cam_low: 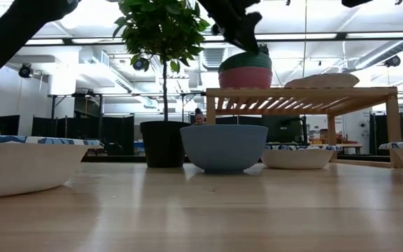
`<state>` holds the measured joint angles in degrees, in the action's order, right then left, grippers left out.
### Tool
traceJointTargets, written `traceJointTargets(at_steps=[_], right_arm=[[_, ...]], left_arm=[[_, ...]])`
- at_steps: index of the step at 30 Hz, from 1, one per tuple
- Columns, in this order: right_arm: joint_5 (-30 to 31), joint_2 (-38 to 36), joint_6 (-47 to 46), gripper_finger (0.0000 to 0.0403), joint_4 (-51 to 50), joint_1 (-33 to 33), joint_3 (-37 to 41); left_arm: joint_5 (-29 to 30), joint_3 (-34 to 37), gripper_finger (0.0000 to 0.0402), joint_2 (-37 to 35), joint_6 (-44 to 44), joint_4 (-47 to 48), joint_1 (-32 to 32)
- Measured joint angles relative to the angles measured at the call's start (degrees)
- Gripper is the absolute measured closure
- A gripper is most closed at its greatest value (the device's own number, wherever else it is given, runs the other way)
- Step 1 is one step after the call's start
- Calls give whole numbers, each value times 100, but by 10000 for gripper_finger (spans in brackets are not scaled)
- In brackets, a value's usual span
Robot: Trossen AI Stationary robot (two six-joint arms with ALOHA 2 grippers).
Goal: Place and stack bowls onto a shelf
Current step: Stack the green bowl on top of the pink bowl on the shelf
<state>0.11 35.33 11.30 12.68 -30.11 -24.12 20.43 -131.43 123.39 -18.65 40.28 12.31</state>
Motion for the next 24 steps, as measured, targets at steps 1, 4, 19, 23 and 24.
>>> traceJointTargets(at_steps=[1, 4, 19, 23, 24], right_arm=[[1, 0, -15, 335, 0, 0, 0], [-1, 0, -19, 335, -14, 0, 0], [-2, -7, -97, 335, -40, 2, 0], [-1, -7, -95, 335, -40, 2, 0], [-1, -7, -97, 335, -40, 2, 0]], left_arm=[[2, -86, 242, -2, -5, 38, -12], [2, -367, 238, -8, -11, 161, -58], [17, -289, 262, 146, 468, -49, -16], [17, -289, 271, 214, 511, -16, -21], [17, -289, 273, 237, 532, -2, -21]])
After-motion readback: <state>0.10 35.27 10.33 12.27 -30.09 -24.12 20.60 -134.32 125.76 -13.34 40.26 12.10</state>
